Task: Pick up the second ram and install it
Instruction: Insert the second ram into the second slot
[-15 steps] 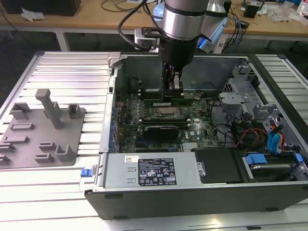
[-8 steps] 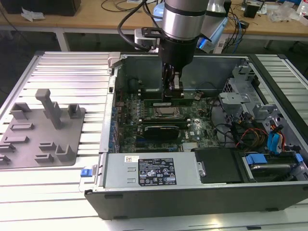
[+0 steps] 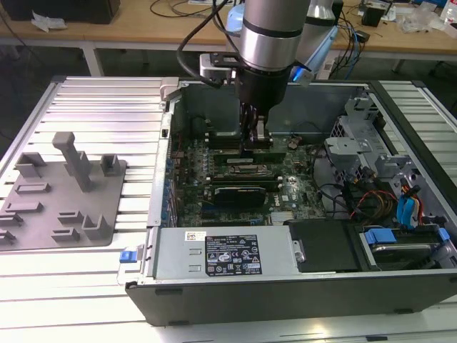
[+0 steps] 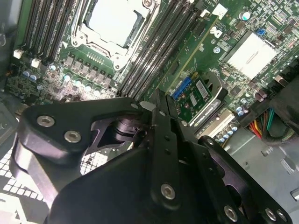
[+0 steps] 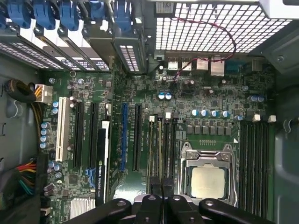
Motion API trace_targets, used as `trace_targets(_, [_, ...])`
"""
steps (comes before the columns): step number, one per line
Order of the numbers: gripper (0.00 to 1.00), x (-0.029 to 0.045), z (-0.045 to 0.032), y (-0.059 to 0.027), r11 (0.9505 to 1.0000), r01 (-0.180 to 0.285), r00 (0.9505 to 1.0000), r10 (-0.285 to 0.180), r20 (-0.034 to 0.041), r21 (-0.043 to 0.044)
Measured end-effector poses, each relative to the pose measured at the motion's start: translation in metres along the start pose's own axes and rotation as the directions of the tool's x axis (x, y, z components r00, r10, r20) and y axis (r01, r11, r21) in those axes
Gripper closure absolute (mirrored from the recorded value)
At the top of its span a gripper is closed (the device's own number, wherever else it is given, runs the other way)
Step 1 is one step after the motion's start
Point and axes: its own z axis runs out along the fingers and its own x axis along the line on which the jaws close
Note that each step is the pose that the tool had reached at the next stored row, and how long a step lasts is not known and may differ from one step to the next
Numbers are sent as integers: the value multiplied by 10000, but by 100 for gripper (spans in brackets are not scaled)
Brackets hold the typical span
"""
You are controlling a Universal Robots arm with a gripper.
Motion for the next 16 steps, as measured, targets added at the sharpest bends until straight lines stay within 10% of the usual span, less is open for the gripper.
trace_targets(16, [91,-5,138,-8,10000,0,10000,0,2,1])
